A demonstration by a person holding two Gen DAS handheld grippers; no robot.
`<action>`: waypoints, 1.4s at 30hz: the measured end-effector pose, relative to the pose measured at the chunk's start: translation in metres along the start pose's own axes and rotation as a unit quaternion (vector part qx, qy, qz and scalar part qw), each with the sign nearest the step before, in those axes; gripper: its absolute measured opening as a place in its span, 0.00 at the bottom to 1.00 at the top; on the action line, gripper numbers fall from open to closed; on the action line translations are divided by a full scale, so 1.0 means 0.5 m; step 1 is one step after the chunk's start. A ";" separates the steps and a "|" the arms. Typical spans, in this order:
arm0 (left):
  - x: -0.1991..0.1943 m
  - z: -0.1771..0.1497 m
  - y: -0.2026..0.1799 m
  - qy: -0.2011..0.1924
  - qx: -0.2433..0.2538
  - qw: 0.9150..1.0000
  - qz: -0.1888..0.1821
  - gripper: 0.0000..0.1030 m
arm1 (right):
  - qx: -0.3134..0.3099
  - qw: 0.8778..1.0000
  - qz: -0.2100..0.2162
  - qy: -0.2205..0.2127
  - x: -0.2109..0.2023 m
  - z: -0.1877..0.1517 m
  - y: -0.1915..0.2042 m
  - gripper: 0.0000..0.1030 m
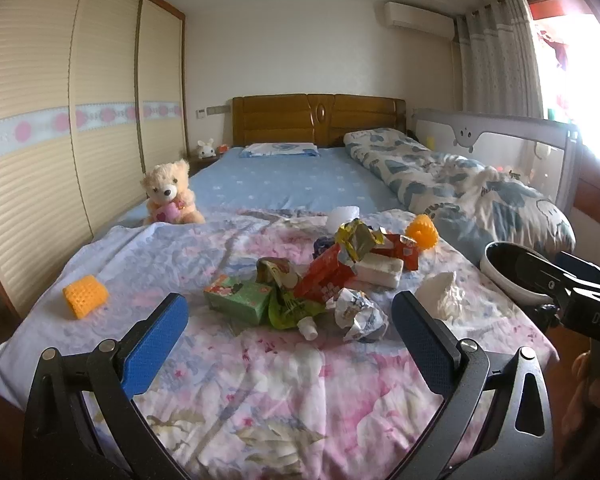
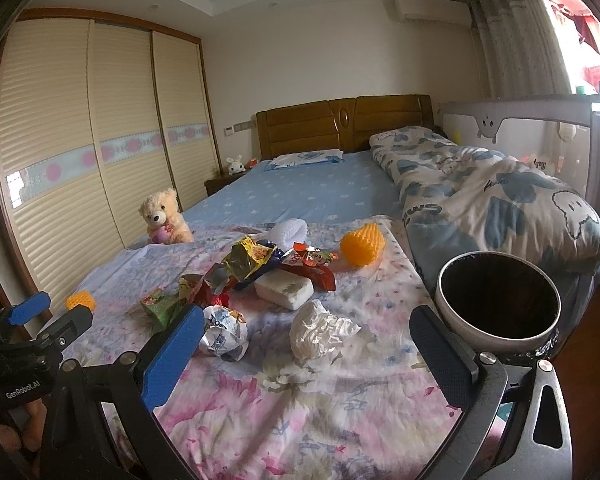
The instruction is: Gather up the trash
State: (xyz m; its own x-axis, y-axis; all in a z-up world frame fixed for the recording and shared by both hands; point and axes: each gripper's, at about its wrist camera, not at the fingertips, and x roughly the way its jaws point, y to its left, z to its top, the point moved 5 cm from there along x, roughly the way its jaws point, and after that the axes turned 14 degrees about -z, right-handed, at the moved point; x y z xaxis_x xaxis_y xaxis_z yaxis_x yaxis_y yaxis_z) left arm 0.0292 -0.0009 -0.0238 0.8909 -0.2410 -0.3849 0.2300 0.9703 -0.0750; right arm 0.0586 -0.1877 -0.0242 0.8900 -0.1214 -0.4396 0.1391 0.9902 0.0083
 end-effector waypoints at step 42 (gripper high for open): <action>0.304 -0.072 -0.040 0.200 -0.018 0.977 -0.074 0.83 | 0.024 0.979 0.048 0.198 0.264 -0.079 -0.014 0.97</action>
State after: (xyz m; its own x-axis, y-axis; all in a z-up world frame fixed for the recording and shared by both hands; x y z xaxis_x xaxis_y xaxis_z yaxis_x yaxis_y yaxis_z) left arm 0.1458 -0.0560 -0.1139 0.6235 -0.3569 -0.6956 0.3243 0.9276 -0.1853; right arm 0.1580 -0.2078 -0.1175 0.6627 0.0185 -0.7487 0.0915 0.9902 0.1055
